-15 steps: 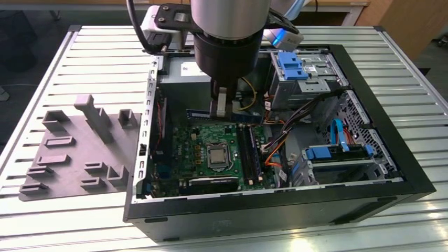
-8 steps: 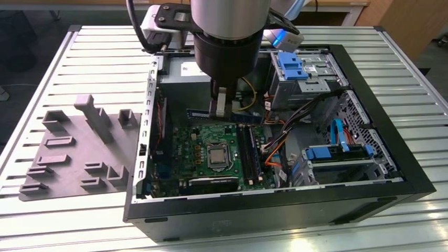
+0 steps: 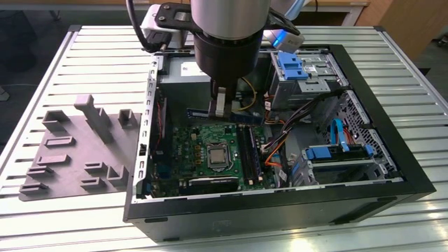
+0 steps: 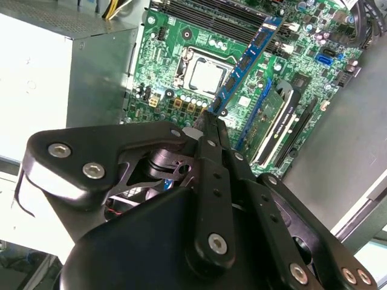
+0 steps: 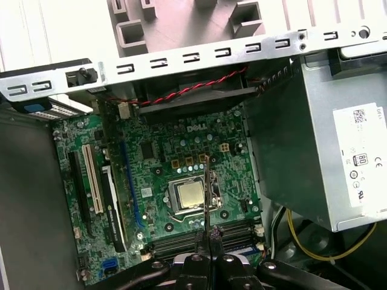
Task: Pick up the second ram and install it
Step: 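Insert the second ram into the second slot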
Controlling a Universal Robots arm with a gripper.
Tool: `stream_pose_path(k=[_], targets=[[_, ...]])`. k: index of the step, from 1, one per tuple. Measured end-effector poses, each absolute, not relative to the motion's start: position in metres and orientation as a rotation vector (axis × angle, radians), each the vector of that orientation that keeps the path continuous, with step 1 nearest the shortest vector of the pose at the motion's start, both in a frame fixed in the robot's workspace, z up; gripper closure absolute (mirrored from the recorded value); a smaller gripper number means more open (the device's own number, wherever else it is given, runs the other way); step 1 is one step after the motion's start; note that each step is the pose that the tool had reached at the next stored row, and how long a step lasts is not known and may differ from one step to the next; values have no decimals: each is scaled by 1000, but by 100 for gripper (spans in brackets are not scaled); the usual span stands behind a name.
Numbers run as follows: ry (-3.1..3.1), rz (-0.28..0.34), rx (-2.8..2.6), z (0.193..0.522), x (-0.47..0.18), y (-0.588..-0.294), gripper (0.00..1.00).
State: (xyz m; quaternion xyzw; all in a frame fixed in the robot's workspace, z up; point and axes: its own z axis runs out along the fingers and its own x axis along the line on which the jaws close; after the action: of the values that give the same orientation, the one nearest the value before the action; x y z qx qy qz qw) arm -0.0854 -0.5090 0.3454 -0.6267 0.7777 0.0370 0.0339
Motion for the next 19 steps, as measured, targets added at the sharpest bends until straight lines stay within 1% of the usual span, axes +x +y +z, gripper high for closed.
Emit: stream_pose_path(k=[19], targets=[[2527,105,-1738,344,-85,-509,88]])
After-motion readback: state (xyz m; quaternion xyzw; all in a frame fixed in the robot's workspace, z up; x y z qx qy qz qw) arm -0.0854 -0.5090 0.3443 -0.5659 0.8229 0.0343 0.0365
